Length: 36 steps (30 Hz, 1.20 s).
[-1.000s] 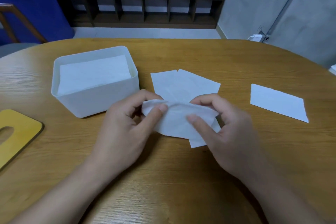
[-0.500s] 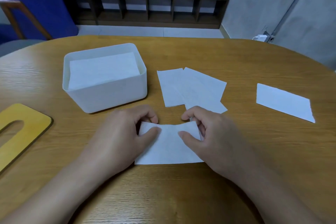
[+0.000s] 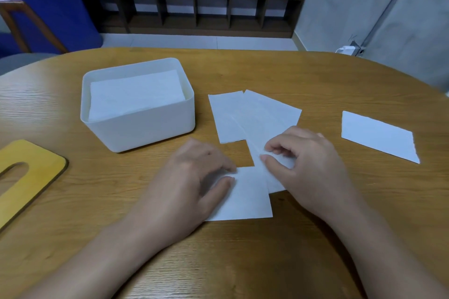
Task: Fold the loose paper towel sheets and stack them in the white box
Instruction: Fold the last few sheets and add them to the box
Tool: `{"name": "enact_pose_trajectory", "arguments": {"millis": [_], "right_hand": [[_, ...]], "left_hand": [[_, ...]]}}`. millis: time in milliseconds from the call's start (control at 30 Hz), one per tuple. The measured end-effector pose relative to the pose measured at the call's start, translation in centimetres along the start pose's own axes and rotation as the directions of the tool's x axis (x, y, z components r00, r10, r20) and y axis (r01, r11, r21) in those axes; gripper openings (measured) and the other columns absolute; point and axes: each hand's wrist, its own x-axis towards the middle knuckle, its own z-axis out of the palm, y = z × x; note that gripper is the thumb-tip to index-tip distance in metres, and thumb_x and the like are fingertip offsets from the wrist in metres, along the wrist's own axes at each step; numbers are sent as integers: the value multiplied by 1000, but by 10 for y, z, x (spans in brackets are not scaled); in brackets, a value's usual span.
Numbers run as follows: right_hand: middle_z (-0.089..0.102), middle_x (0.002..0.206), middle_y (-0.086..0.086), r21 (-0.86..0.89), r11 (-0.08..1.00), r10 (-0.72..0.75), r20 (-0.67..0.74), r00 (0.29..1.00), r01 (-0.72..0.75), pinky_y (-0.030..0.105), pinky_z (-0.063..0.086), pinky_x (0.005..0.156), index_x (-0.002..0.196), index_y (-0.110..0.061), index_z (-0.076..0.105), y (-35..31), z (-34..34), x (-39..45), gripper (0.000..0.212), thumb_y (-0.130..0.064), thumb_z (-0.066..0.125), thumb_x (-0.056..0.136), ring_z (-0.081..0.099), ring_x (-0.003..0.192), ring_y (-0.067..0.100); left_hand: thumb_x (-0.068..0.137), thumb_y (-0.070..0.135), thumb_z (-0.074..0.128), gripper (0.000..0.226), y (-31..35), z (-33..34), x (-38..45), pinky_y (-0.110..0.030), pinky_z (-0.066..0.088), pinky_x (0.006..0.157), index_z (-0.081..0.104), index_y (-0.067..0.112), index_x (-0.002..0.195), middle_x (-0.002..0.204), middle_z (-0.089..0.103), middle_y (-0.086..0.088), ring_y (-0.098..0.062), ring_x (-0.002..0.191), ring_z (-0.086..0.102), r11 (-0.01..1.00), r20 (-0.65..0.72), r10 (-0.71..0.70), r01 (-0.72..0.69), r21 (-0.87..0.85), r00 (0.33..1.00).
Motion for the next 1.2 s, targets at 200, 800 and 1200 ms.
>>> {"name": "enact_pose_trajectory", "arguments": {"millis": [200, 800, 1200], "right_hand": [[63, 82, -13, -42, 999, -20, -24, 1000, 19, 34, 45, 81, 84, -28, 70, 0, 2, 3, 18, -17, 74, 97, 59, 80, 9], [61, 101, -16, 130, 952, -284, 32, 958, 278, 22, 43, 88, 101, -24, 68, -27, -1, -6, 12, -20, 62, 110, 59, 102, 12], [72, 113, -14, 155, 928, -327, -97, 940, 338, 30, 52, 83, 130, -21, 72, -44, -3, -19, 30, -40, 70, 107, 66, 100, 7]], "left_hand": [[106, 38, 69, 12, -2, 4, 0, -31, 51, 95, 75, 38, 116, 115, 63, 27, -4, 120, 58, 1000, 52, 25, -25, -1, 998], [88, 15, 87, 67, -4, 2, 7, -51, 42, 116, 63, 22, 151, 155, 52, -5, -31, 142, 49, 979, -242, 58, -8, 205, 968], [111, 22, 62, 17, 2, -8, 5, -43, 46, 87, 79, 19, 111, 105, 71, 9, -27, 100, 64, 956, -356, 183, -80, 284, 916]]}}
